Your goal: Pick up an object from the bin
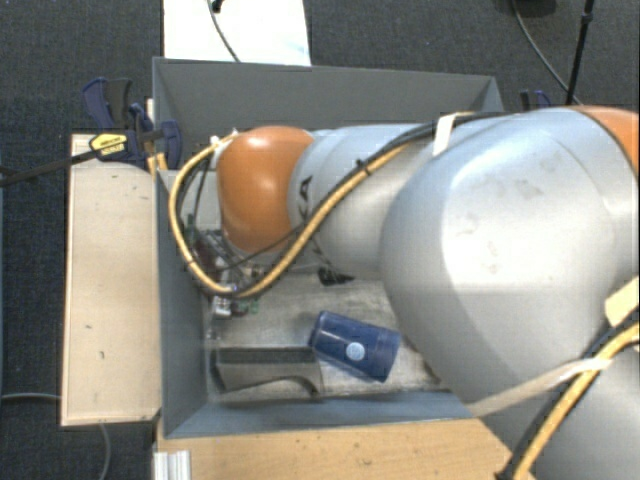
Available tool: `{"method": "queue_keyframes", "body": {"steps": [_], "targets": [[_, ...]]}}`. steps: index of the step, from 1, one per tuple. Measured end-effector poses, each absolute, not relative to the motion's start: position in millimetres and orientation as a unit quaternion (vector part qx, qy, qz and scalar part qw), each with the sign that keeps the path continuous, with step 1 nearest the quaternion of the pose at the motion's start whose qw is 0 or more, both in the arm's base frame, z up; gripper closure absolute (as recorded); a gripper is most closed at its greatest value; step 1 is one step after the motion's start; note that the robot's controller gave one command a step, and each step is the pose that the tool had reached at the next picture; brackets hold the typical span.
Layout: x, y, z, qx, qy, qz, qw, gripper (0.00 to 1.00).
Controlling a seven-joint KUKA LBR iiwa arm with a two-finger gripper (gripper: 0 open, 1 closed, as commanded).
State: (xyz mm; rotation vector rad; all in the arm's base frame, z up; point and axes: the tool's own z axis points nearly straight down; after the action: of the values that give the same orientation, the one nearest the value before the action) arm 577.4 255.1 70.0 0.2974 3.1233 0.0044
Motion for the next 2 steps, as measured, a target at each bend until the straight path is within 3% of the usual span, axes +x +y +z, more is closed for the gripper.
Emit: {"method": "queue_keyframes", "body": {"steps": [1, 2], "targets": [[582.8, 254.3, 71.6, 0.110, 0.994, 0.002, 0.003, 1.00], [582.8, 254.3, 71.6, 0.110, 0.994, 0.002, 0.003, 1.00]]}}
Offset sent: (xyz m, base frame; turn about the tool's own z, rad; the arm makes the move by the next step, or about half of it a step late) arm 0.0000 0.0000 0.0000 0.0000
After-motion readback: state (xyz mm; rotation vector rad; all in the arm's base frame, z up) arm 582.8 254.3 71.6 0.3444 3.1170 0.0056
